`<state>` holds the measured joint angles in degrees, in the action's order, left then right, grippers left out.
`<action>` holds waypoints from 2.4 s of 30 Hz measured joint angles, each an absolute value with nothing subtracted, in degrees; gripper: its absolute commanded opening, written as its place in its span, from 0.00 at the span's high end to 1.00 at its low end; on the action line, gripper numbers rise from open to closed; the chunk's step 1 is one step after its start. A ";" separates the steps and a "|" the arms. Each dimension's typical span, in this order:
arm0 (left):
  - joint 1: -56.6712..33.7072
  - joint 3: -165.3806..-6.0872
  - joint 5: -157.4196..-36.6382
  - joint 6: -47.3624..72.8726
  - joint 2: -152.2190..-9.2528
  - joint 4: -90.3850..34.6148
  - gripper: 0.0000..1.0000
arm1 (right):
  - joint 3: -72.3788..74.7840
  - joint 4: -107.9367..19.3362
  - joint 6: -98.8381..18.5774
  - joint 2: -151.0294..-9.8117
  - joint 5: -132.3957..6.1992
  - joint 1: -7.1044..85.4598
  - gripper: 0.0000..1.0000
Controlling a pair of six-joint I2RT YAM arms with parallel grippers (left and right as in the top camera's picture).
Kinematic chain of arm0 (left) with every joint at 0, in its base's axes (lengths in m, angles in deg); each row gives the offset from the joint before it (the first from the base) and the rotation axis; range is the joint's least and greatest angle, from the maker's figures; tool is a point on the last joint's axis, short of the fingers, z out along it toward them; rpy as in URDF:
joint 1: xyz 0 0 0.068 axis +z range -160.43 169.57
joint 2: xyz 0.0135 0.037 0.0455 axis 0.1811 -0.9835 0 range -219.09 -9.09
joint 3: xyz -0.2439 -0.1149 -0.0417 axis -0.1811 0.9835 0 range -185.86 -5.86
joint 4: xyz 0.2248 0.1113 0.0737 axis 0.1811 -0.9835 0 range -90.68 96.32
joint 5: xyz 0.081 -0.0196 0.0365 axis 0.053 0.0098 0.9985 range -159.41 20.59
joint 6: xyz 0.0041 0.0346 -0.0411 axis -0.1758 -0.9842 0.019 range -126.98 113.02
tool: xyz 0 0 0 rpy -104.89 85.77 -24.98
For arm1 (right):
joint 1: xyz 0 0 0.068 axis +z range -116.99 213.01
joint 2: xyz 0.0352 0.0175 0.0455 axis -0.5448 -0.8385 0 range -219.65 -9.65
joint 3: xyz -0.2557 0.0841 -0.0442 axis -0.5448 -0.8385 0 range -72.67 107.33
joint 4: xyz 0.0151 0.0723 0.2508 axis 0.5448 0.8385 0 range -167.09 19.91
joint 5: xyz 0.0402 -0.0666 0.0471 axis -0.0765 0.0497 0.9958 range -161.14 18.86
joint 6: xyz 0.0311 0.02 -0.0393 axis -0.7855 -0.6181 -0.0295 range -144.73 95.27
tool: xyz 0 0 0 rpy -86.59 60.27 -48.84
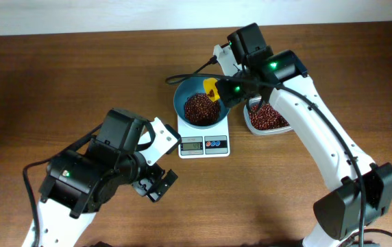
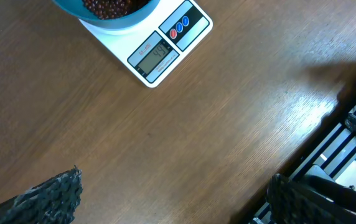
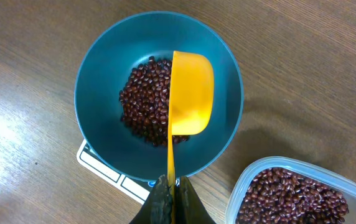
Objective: Scoop item into bowl and weigh 50g on scale
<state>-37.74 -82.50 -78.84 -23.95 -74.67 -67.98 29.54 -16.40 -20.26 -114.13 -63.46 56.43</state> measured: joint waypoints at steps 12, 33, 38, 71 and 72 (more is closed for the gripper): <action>-37.74 -82.50 -78.84 -23.95 -74.67 -67.98 0.01 | 29.54 -16.40 -20.26 -114.18 -63.63 56.43 0.96; -37.74 -82.50 -78.84 -23.95 -74.67 -67.98 0.01 | 30.09 -16.18 -20.24 -114.62 -65.78 57.29 0.96; -37.74 -82.50 -78.84 -23.95 -74.67 -67.98 0.01 | 30.20 -15.98 -20.26 -114.62 -65.54 57.29 0.96; -37.74 -82.50 -78.84 -23.95 -74.67 -67.98 0.01 | 31.42 -12.77 -20.48 -115.18 -67.48 57.29 0.96; -37.74 -82.50 -78.84 -23.95 -74.67 -67.98 0.01 | 31.42 -13.25 -20.46 -115.25 -67.48 57.29 0.96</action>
